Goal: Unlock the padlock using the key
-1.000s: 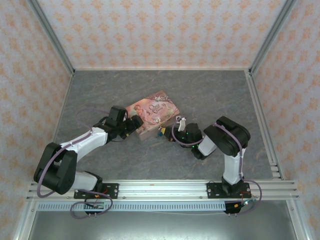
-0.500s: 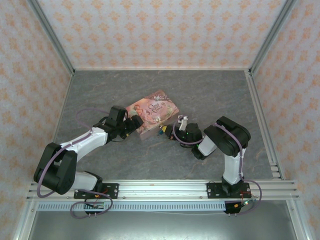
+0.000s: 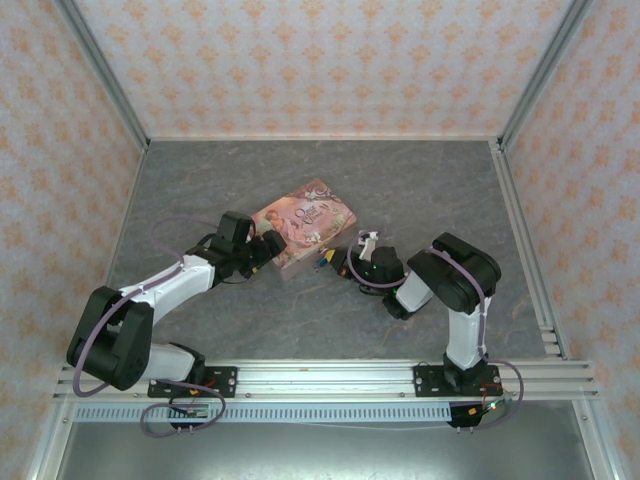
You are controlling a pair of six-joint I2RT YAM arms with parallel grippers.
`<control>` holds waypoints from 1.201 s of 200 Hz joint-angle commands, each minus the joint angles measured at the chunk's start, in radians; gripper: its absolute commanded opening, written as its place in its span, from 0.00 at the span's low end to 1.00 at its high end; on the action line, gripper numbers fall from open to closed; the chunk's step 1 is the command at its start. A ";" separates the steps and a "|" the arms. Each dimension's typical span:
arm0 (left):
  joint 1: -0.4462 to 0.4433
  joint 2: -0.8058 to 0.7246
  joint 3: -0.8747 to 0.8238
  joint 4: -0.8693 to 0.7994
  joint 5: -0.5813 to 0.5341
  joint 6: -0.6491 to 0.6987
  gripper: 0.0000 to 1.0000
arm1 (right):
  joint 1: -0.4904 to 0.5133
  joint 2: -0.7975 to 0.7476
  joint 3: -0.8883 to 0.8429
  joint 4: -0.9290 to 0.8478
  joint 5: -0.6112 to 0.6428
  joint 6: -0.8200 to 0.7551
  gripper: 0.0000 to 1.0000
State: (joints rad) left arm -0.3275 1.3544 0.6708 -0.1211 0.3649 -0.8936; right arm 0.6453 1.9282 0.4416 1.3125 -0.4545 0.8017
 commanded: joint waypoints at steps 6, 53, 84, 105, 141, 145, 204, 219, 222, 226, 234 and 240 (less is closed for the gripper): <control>-0.012 0.000 -0.034 -0.105 -0.043 -0.003 0.81 | 0.001 -0.043 0.020 0.089 0.054 0.014 0.00; -0.012 -0.003 -0.028 -0.112 -0.044 -0.003 0.81 | -0.003 -0.080 0.007 0.060 0.080 -0.004 0.00; -0.012 -0.017 -0.017 -0.124 -0.049 -0.001 0.81 | -0.011 -0.105 -0.010 0.027 0.096 -0.023 0.00; -0.012 -0.037 -0.002 -0.138 -0.048 0.000 0.82 | -0.017 -0.134 -0.028 -0.004 0.102 -0.044 0.00; -0.012 -0.101 0.019 -0.175 -0.088 0.004 0.85 | -0.022 -0.253 -0.053 -0.156 0.120 -0.110 0.00; -0.012 -0.111 0.020 -0.181 -0.100 0.003 0.86 | -0.022 -0.270 -0.056 -0.180 0.125 -0.118 0.00; -0.011 -0.279 0.022 -0.242 -0.271 0.024 1.00 | -0.022 -0.664 -0.030 -0.708 0.163 -0.247 0.00; -0.012 -0.315 0.026 -0.249 -0.294 0.063 1.00 | -0.019 -0.782 0.009 -0.900 0.175 -0.285 0.00; -0.012 -0.322 0.027 -0.250 -0.297 0.074 1.00 | -0.019 -0.802 0.019 -0.938 0.179 -0.292 0.00; -0.012 -0.331 0.029 -0.250 -0.299 0.085 1.00 | -0.017 -0.829 0.031 -0.980 0.180 -0.303 0.00; -0.011 -0.349 0.029 -0.248 -0.303 0.116 1.00 | -0.018 -0.877 0.054 -1.076 0.184 -0.317 0.00; -0.012 -0.362 0.027 -0.240 -0.299 0.144 1.00 | -0.018 -0.908 0.071 -1.143 0.187 -0.324 0.00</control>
State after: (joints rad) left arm -0.3275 1.0409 0.6727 -0.3298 0.1364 -0.8528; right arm 0.6273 1.1454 0.4297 0.5213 -0.3042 0.5617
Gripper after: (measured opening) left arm 0.998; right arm 0.056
